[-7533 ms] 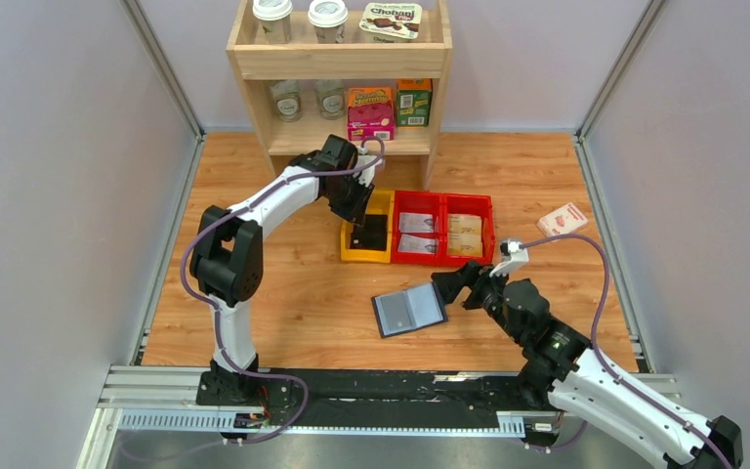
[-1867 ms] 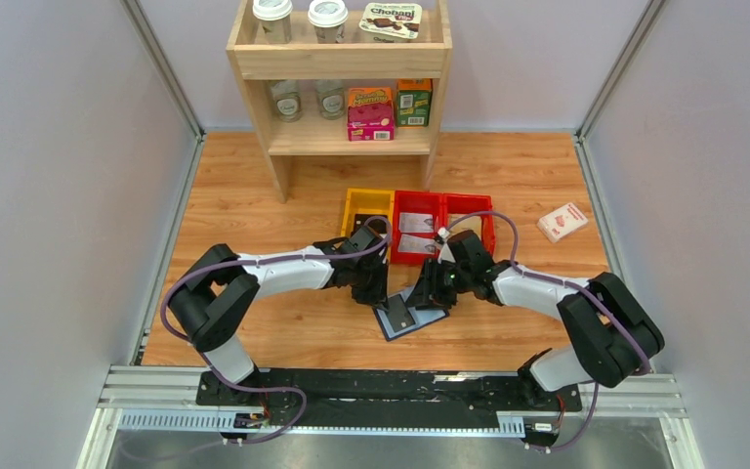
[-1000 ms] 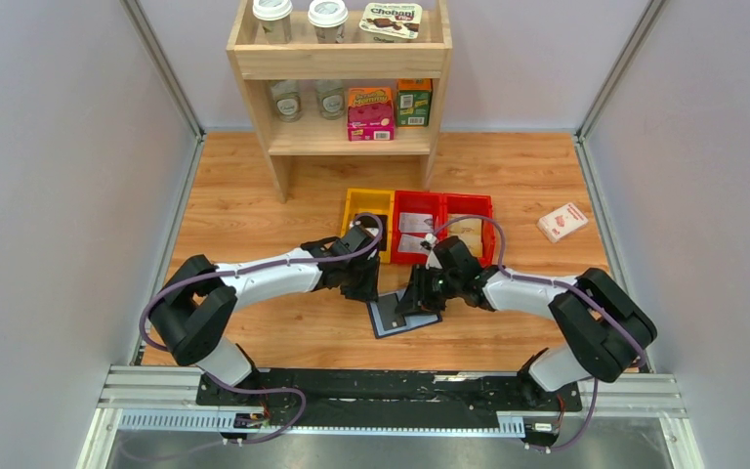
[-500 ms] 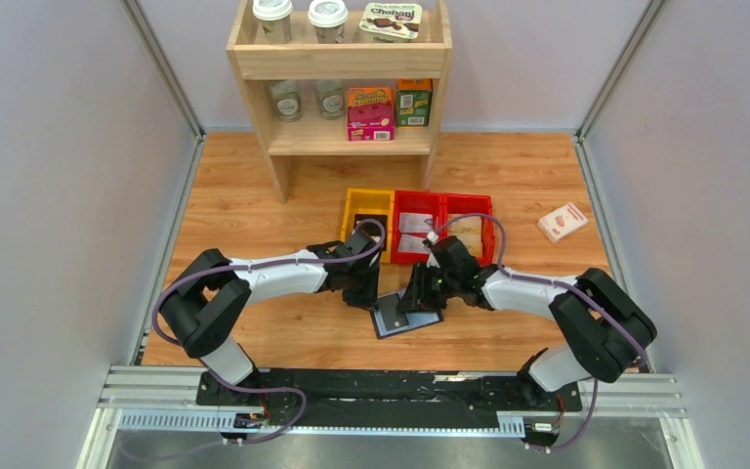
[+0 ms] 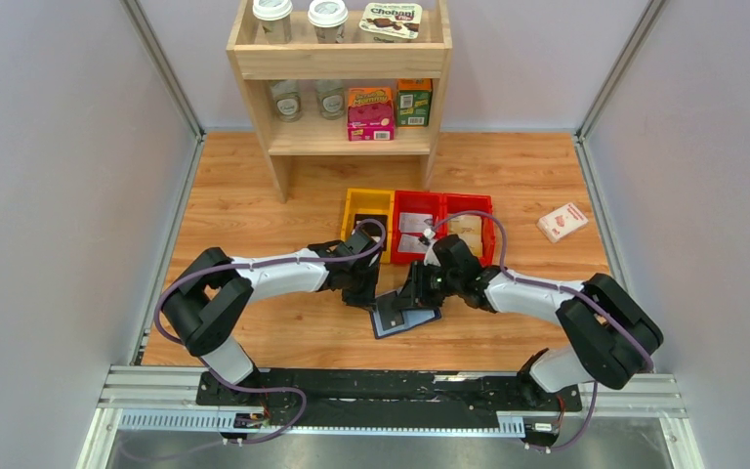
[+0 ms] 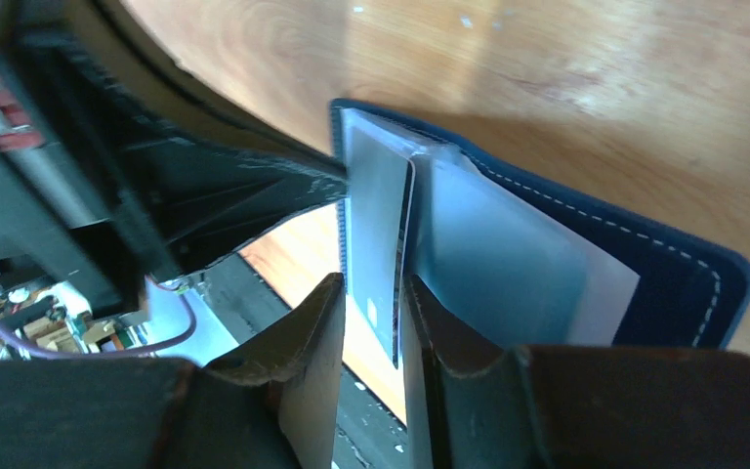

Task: Take the credit cards out of the card holder
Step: Remove the credit card from the card holder.

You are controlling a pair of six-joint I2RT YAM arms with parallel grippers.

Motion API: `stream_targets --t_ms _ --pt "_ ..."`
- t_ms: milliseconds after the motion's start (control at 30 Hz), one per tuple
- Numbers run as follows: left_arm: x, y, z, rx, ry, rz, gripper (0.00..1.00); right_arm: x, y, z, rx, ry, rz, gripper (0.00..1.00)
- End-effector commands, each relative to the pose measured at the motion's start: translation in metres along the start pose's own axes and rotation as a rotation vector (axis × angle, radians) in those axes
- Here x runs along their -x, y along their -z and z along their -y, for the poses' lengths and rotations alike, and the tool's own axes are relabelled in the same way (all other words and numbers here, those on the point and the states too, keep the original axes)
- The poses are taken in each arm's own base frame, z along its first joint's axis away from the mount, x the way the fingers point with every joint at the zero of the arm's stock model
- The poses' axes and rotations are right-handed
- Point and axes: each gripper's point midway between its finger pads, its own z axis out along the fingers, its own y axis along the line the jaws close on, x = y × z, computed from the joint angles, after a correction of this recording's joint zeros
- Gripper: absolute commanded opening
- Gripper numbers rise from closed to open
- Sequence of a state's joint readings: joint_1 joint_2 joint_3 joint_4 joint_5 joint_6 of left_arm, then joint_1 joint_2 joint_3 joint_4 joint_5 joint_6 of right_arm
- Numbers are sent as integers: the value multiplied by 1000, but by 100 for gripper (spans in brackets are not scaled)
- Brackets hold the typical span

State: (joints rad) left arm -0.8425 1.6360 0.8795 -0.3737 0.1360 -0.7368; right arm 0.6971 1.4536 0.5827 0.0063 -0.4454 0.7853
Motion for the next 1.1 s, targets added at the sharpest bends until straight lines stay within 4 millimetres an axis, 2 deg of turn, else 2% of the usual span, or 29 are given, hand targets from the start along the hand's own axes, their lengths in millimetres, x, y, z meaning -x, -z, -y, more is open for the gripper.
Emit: stream_targets --t_ms 0,100,333,600,867,1067 --pt "-8 -10 -25 114 -28 -18 3 16 13 -52 211 97 70 28" --pt "-6 -11 -23 114 -36 -17 3 16 13 -56 229 101 68 27" --pt "-5 -11 -20 110 -51 -14 3 9 -2 -46 219 71 12 25" --pt "-6 -13 -19 121 -65 -21 3 5 -14 -47 221 71 -33 26" --pt "-9 -12 -30 181 -79 -36 0 5 -4 -55 278 84 -25 28" --pt "-8 -12 -35 208 -88 -29 0 9 6 -61 325 79 -2 25"
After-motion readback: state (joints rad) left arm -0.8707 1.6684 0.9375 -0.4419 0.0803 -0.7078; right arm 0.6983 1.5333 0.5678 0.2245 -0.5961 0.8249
